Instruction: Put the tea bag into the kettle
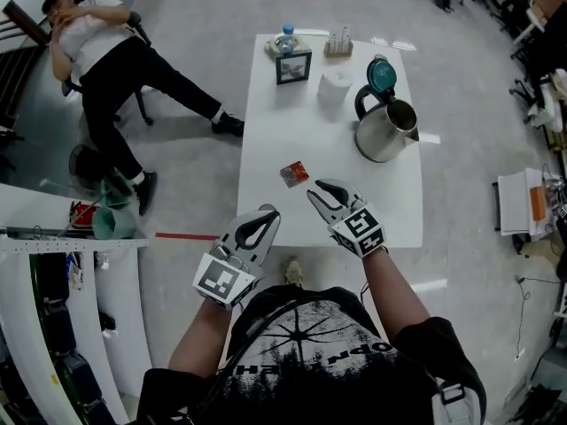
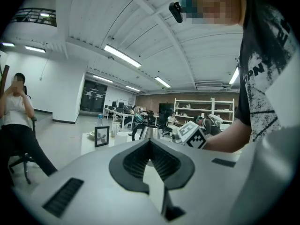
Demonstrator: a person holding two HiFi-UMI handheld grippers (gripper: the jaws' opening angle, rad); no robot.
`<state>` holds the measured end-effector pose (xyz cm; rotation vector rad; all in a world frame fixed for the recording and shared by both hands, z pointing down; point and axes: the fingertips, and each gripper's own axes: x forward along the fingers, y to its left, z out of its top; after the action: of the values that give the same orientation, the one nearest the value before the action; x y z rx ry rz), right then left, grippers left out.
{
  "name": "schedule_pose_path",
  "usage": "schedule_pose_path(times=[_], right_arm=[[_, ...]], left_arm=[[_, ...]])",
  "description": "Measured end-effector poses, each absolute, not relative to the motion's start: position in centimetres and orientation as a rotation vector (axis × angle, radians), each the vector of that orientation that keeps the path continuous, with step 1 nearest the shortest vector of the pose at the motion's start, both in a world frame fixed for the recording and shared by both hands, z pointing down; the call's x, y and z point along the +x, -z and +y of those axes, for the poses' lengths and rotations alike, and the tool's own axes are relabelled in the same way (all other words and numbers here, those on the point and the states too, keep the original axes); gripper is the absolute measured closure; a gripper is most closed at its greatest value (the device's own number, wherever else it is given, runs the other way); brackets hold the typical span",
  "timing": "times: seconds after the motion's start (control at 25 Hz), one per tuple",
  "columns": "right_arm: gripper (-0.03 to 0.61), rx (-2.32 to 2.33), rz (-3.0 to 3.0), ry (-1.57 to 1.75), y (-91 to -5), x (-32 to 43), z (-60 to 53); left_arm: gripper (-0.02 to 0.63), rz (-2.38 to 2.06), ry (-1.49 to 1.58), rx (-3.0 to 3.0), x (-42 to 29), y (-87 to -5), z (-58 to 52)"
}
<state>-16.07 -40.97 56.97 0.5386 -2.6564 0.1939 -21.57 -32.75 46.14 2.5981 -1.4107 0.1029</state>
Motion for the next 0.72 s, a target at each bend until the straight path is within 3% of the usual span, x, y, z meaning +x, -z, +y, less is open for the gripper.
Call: schedule_pose_path(times=[0.48,0.72], right_arm=[[0.317,0.46,-2.379,-0.239,-66.4,-20.8,-44.7],[0.295,0.443,-2.256,-0.234,-70.0,-21.7,-46.1]], left_arm=[[0.606,-1.504,-0.099,2.491,-25.2,-47.5,-31.4],[0.606,-1.574,-0.153,2.399,-27.5,-48.7,-30.0]])
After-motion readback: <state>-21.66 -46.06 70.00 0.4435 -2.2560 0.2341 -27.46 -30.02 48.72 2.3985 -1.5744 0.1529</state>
